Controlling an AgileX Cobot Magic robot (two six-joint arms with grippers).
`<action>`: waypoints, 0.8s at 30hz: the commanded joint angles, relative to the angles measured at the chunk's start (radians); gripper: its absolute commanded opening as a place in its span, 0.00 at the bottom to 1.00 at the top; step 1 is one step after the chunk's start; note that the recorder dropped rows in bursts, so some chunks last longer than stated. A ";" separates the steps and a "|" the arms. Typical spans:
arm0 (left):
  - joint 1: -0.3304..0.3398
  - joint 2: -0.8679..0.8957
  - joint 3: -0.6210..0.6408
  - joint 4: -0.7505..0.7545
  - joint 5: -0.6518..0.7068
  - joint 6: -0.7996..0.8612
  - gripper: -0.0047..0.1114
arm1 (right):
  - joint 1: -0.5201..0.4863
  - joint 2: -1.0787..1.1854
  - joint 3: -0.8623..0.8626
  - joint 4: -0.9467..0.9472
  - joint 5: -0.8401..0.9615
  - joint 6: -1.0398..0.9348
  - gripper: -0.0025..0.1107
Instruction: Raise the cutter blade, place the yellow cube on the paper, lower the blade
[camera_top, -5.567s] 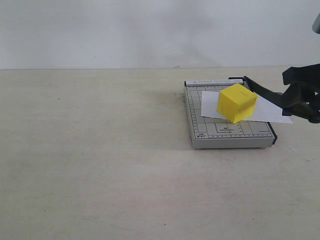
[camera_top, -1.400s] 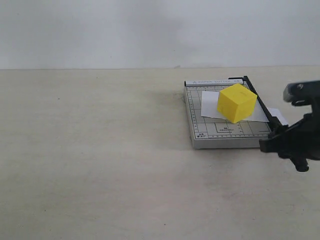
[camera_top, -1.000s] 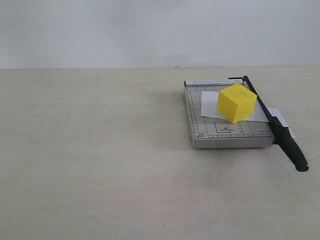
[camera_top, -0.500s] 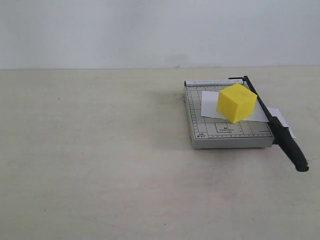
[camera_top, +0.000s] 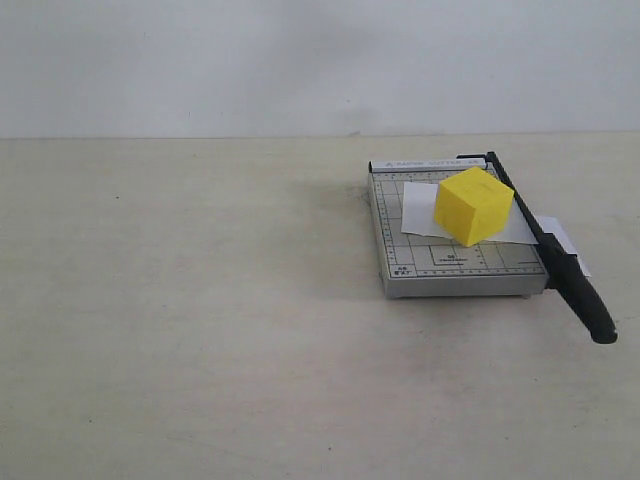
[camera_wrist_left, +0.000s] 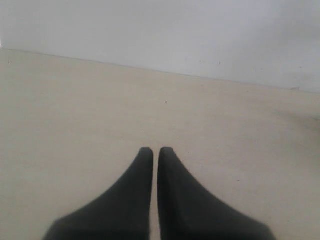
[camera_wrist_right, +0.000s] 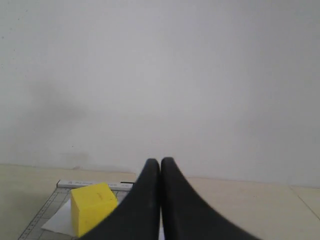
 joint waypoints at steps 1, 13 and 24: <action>0.002 -0.004 -0.001 -0.007 0.004 0.006 0.08 | -0.034 -0.002 0.003 -0.109 -0.005 0.109 0.02; 0.002 -0.004 -0.001 -0.007 0.004 0.006 0.08 | -0.370 -0.144 0.003 -0.582 0.598 0.624 0.02; 0.002 -0.004 -0.001 -0.007 0.001 0.006 0.08 | -0.348 -0.153 0.003 -0.609 0.627 0.660 0.02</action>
